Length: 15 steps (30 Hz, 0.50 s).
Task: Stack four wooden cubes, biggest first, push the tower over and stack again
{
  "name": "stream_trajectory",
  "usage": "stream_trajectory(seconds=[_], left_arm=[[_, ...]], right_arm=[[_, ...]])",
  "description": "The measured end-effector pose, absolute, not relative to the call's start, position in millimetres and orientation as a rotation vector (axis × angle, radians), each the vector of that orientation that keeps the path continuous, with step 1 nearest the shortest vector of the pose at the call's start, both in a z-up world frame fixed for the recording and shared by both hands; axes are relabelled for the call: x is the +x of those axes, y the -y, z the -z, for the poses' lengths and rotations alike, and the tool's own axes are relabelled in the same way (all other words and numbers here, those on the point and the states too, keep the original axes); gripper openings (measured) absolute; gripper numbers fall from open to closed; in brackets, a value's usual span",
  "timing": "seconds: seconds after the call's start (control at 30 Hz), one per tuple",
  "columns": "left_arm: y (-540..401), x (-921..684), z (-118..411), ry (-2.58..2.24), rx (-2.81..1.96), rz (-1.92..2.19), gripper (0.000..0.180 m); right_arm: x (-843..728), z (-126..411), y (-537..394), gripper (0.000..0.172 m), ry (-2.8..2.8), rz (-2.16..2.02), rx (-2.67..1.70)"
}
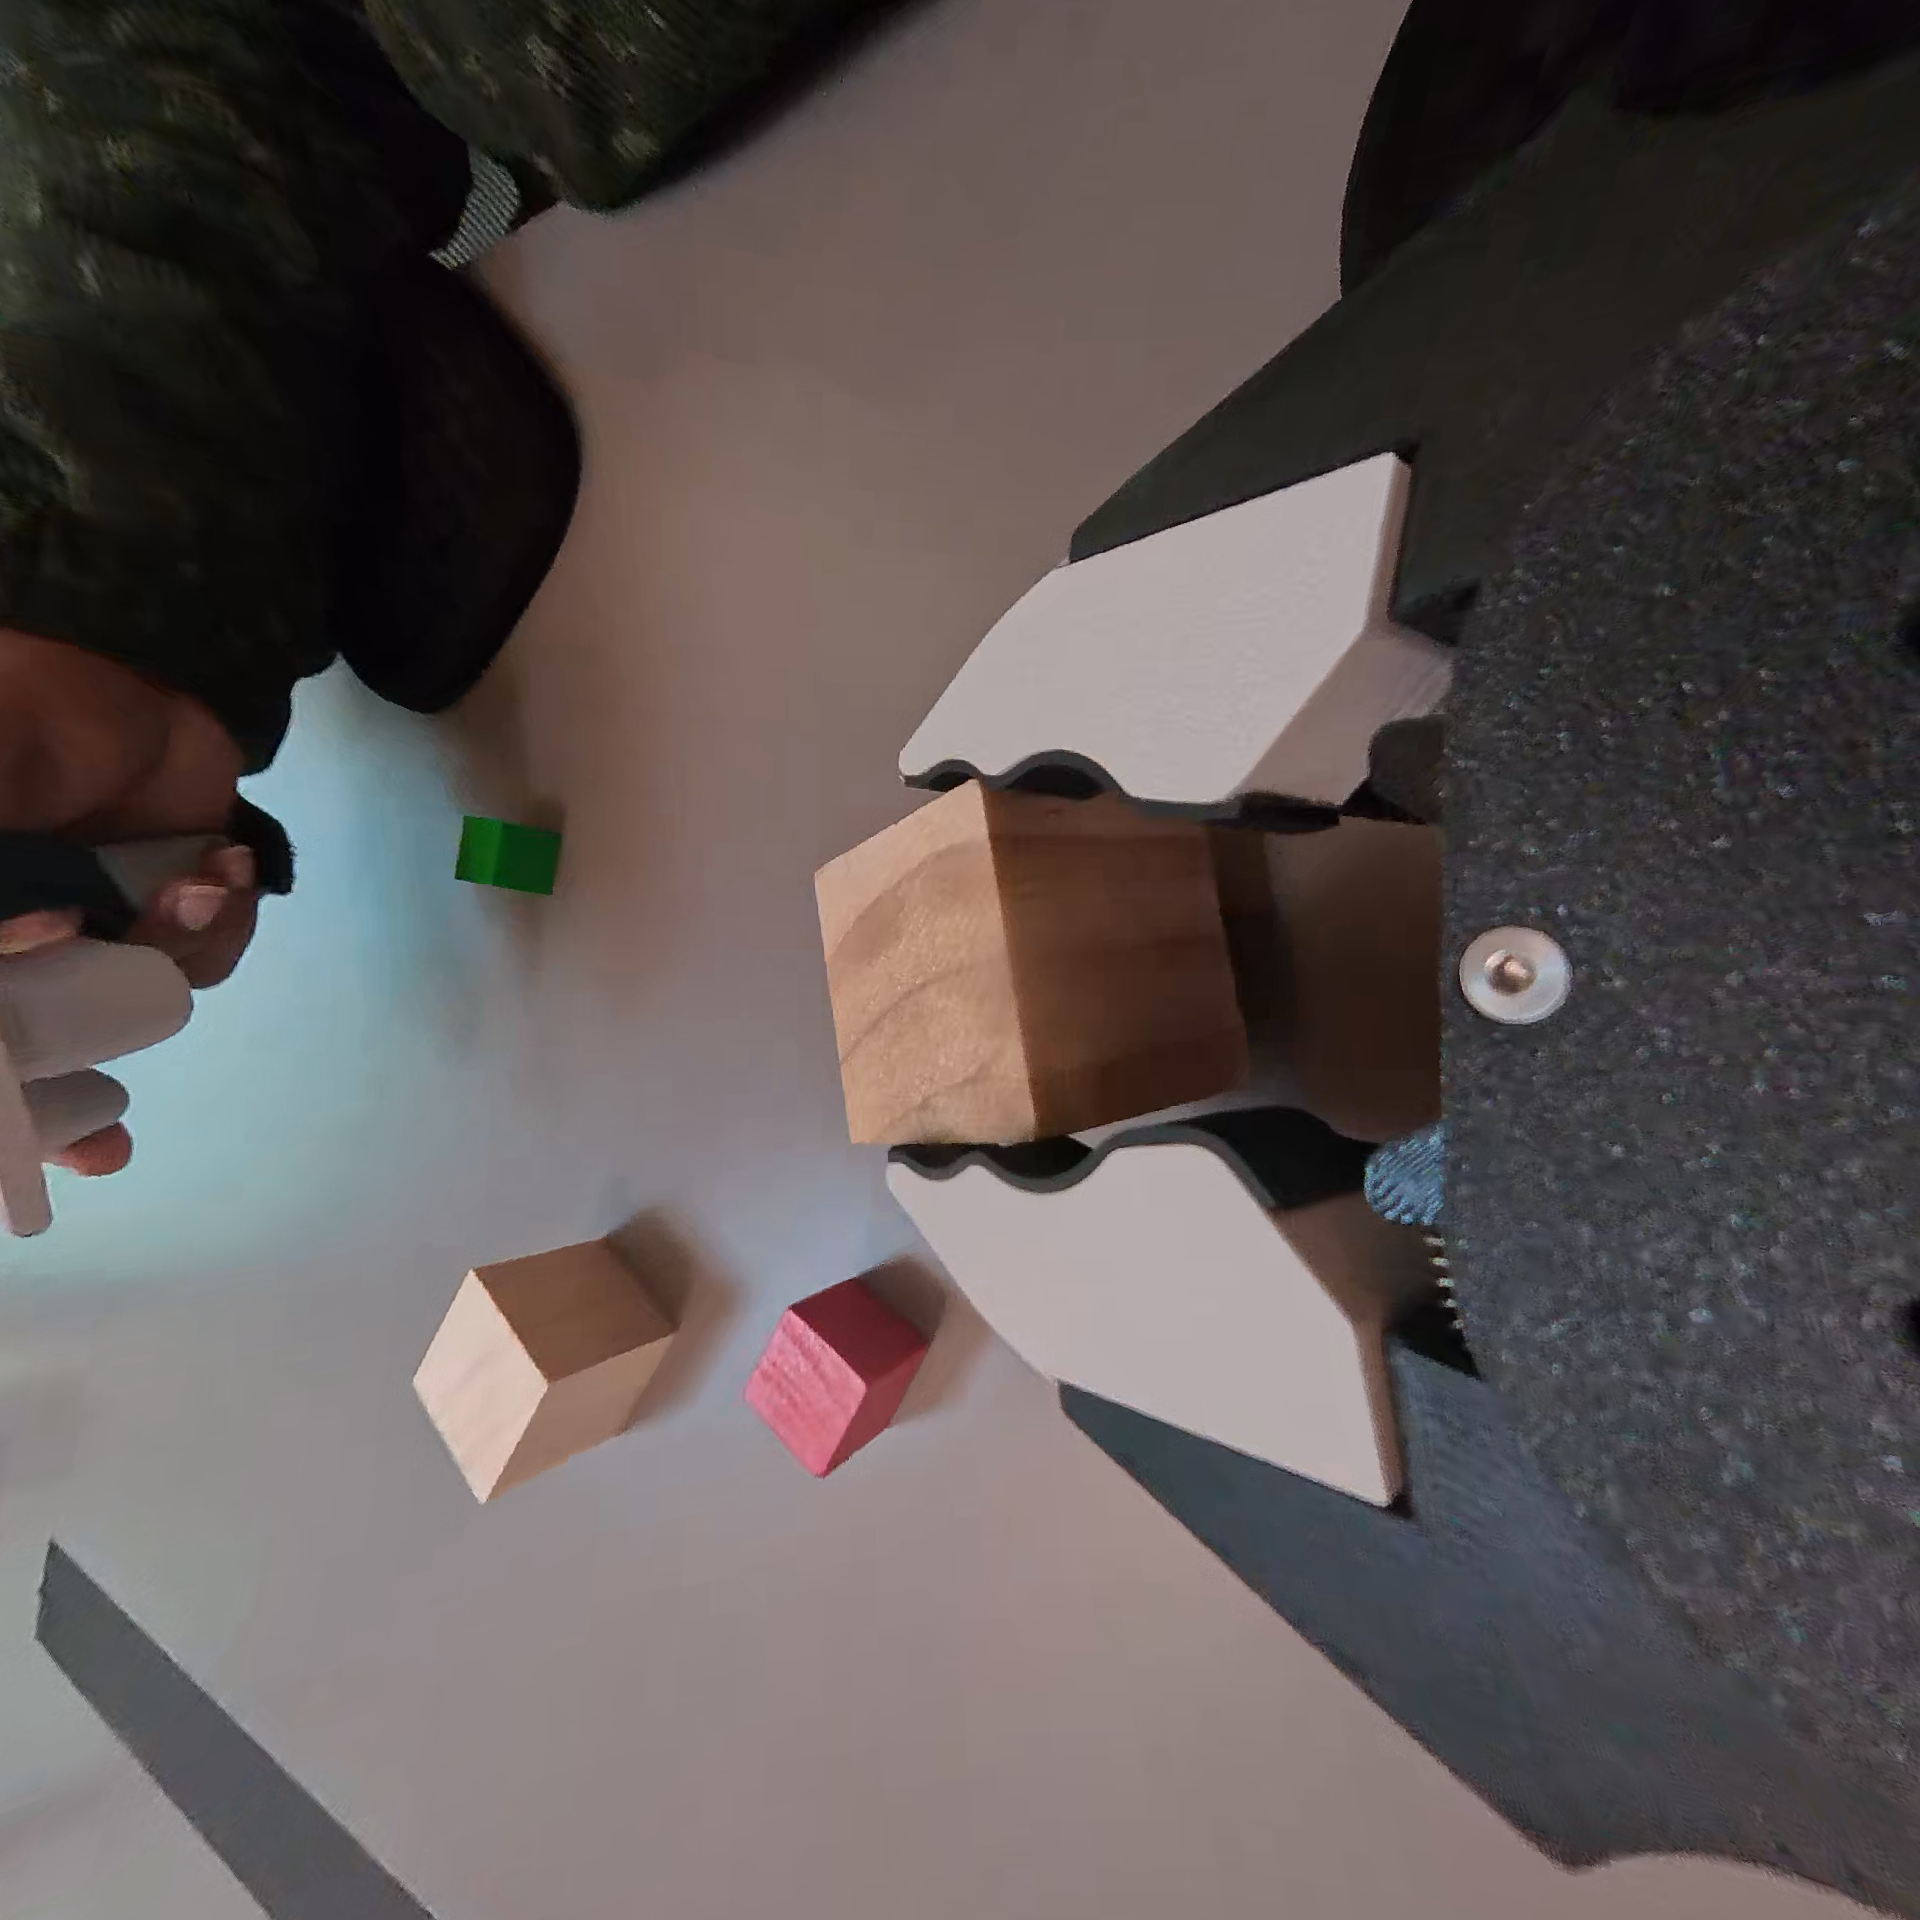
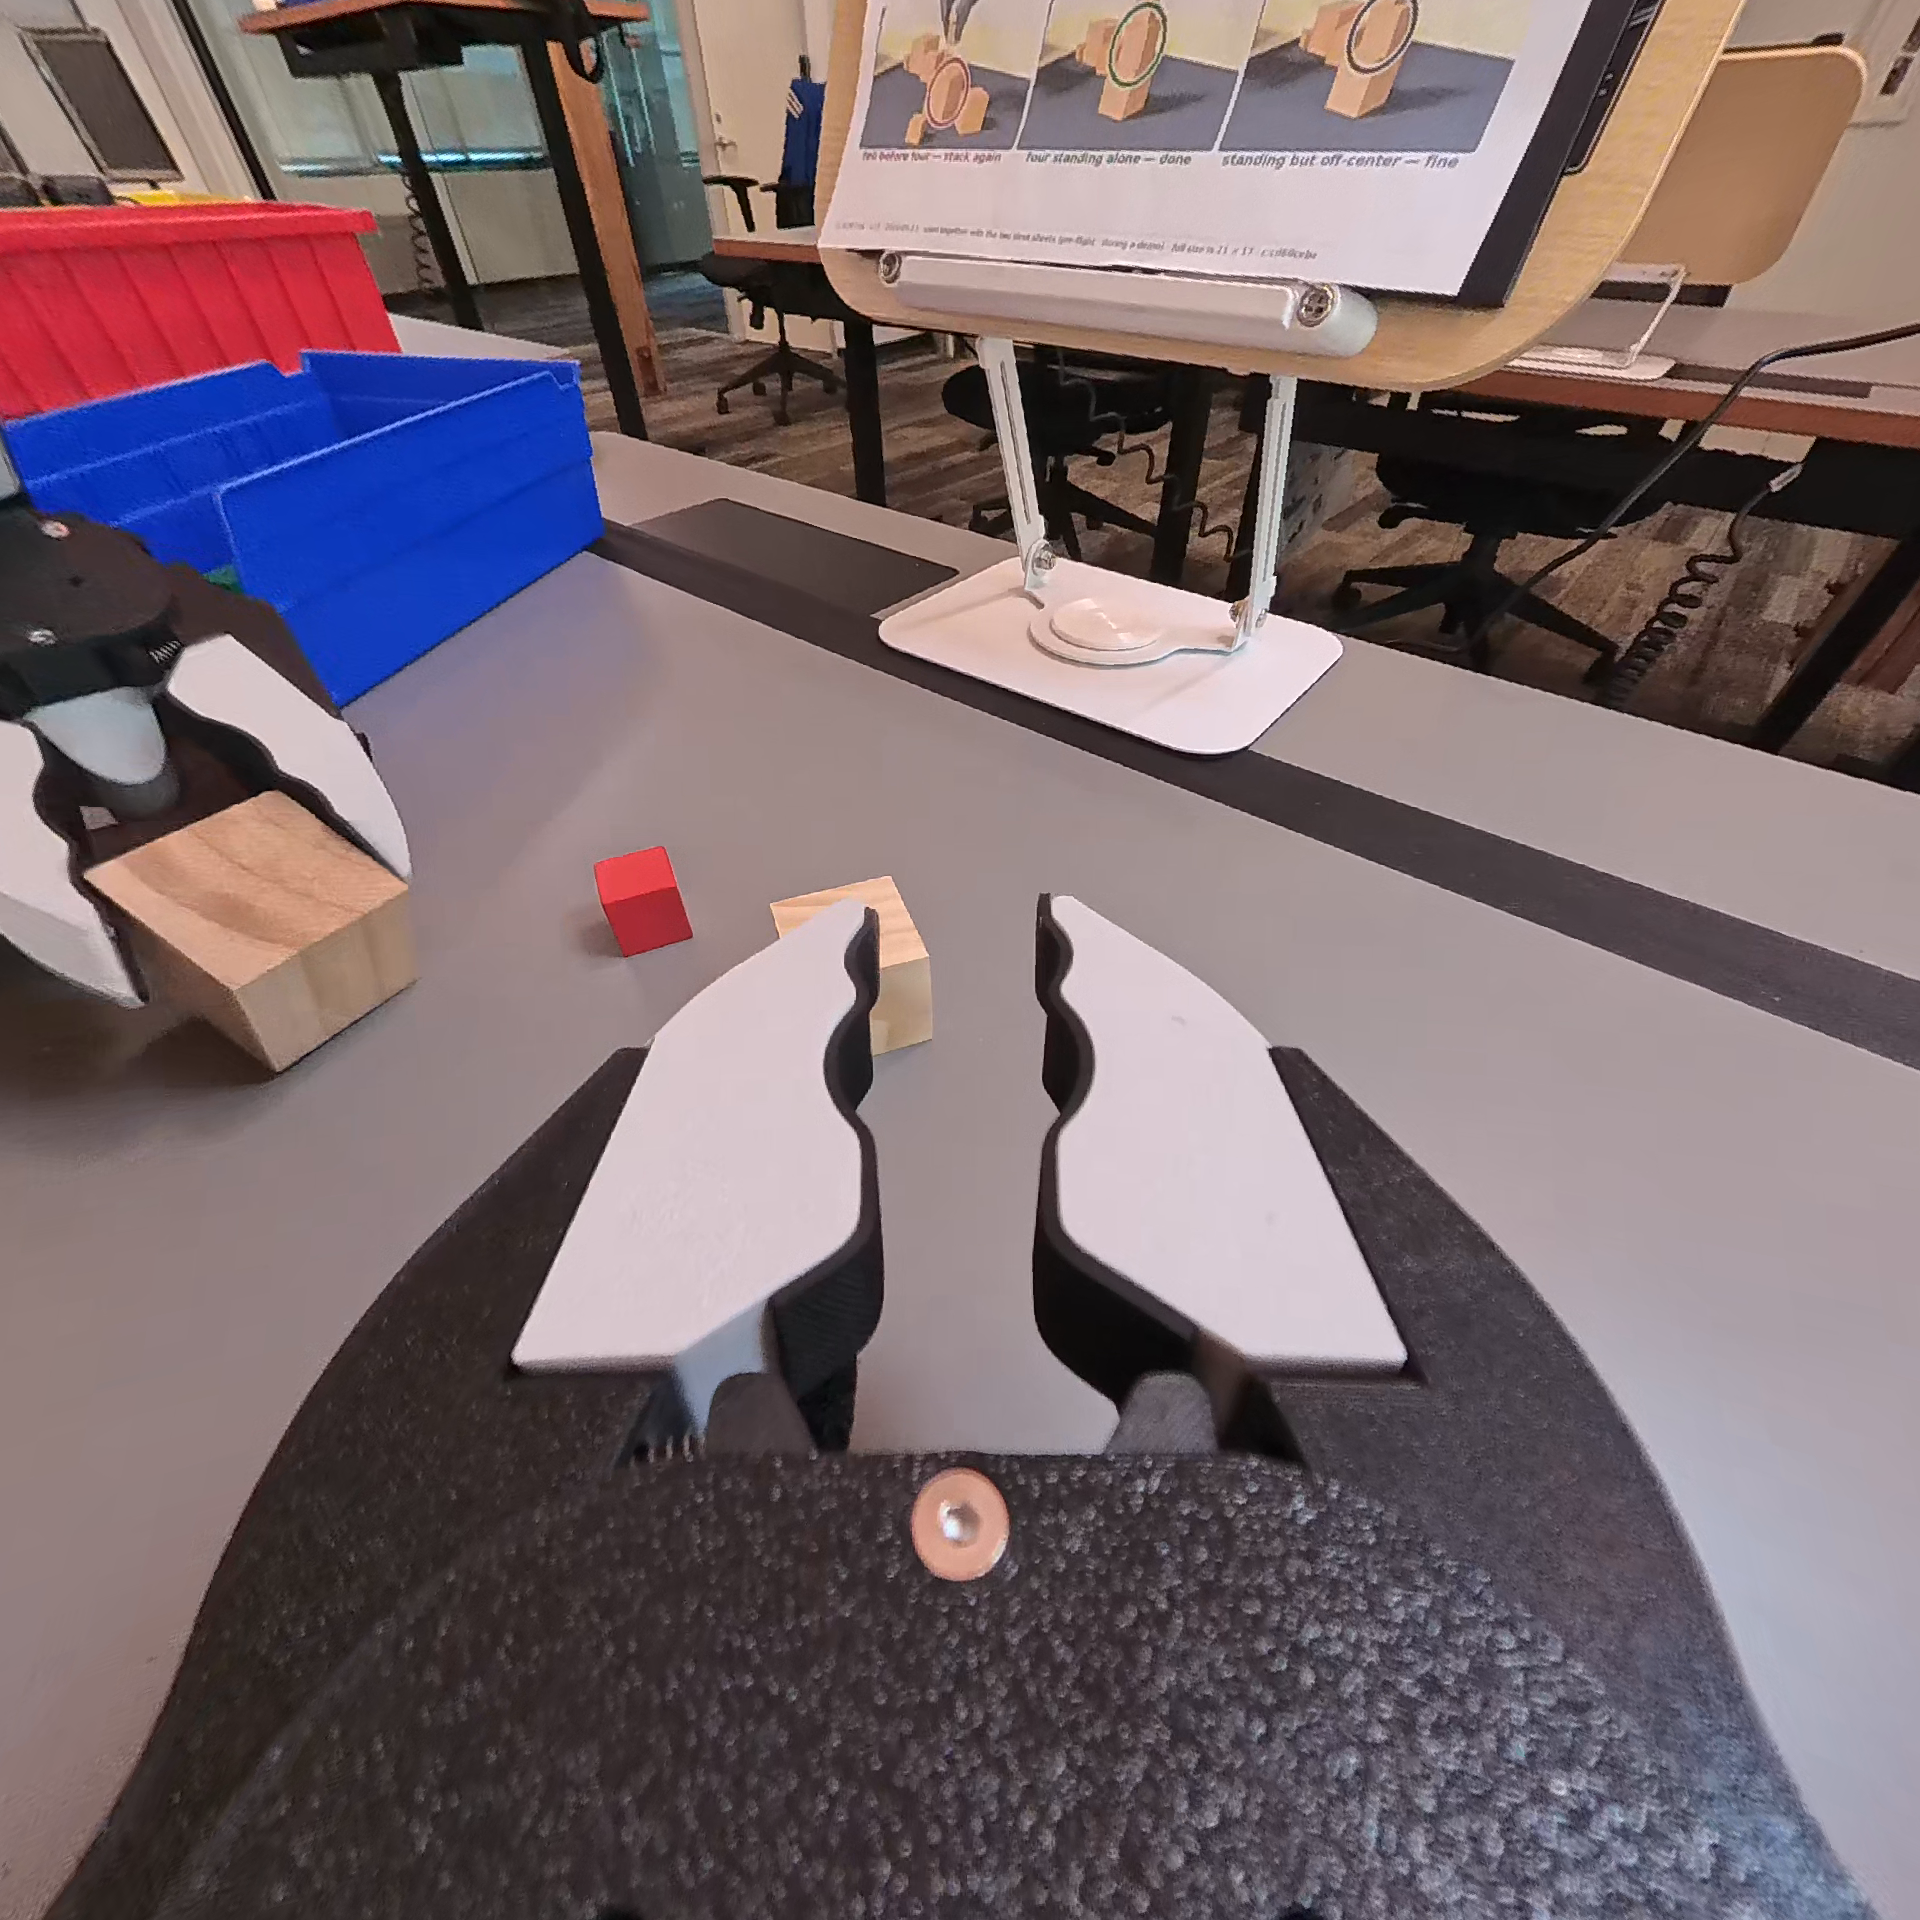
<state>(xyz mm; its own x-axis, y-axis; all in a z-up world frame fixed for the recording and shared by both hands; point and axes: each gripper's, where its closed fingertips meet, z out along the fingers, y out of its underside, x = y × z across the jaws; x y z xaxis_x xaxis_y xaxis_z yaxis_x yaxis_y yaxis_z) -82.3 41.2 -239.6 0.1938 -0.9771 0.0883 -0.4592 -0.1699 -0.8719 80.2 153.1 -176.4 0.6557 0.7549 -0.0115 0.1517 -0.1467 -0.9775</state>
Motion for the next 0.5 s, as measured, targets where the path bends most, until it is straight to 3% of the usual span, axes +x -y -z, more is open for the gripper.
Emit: stream_trajectory(seconds=[0.2, 0.37, 0.5], left_arm=[[-53.6, -98.1, 253.5, -1.340, -1.865, 0.730, 0.063], [-58.5, -115.9, 259.0, -1.327, -1.951, 0.594, 0.074], [-55.5, -120.4, 259.8, -1.304, -1.969, 0.621, 0.067]], right_arm=[[78.8, 176.5, -151.8, 0.029, 0.764, -0.619, -1.663], [79.6, 175.6, -151.8, 0.029, 0.764, -0.616, -1.661], [78.0, 178.4, -151.4, 0.029, 0.775, -0.619, -1.669]])
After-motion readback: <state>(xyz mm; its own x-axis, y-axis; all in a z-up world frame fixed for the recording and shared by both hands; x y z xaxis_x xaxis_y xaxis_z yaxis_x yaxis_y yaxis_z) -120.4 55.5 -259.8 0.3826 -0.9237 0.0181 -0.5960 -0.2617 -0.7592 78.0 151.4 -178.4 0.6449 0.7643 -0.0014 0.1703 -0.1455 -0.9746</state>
